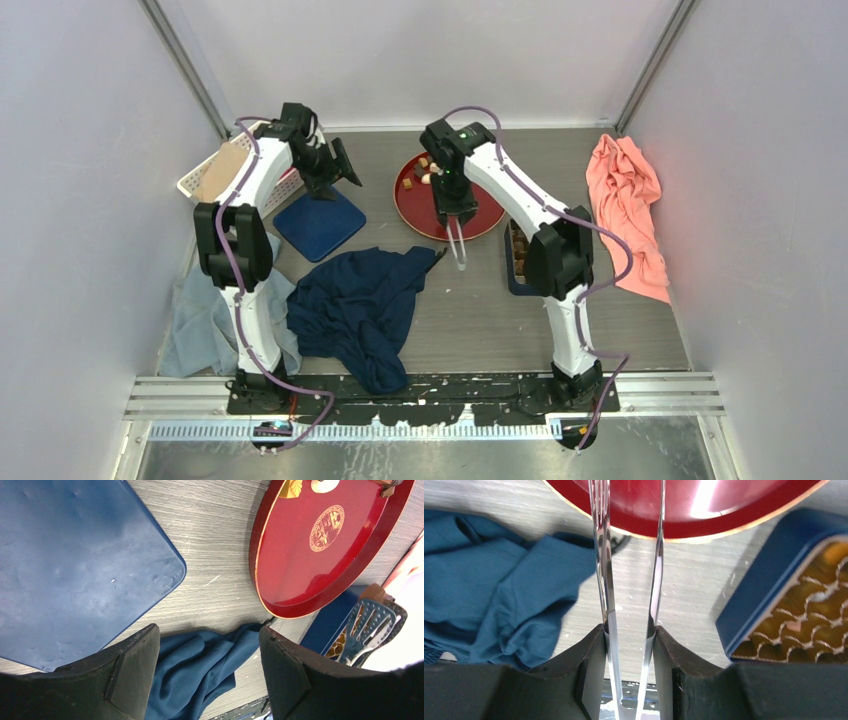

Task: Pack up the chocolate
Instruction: Place the fake chocolate in the packing box.

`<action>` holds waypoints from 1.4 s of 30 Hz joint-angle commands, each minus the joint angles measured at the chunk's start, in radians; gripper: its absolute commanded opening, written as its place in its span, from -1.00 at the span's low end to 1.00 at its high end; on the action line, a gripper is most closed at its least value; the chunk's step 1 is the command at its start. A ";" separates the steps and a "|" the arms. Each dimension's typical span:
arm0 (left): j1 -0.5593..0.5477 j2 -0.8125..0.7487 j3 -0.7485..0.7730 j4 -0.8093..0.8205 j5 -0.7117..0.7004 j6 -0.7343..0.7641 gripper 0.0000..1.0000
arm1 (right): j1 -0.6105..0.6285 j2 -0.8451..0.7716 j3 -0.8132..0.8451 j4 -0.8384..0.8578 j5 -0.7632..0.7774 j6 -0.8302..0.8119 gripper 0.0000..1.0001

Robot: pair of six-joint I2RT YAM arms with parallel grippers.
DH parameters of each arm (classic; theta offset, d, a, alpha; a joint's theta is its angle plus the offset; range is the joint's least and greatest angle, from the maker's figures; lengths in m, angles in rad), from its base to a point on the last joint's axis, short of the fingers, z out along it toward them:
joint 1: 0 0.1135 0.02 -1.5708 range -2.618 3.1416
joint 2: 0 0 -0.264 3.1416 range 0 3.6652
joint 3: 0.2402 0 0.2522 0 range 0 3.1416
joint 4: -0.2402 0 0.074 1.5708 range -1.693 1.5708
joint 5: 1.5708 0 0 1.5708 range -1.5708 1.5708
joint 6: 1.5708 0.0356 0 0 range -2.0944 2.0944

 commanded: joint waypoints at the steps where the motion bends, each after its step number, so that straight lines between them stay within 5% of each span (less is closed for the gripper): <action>1: 0.008 -0.068 0.009 0.029 0.001 0.016 0.46 | -0.001 -0.187 -0.124 0.037 0.080 0.012 -0.67; 18: 0.013 -0.016 0.045 0.020 -0.004 0.024 0.46 | -0.283 -0.723 -0.792 0.073 -0.001 0.220 -0.67; 42: 0.010 -0.016 0.049 0.022 0.027 0.001 0.46 | -0.407 -0.768 -1.085 0.147 0.017 0.243 -0.63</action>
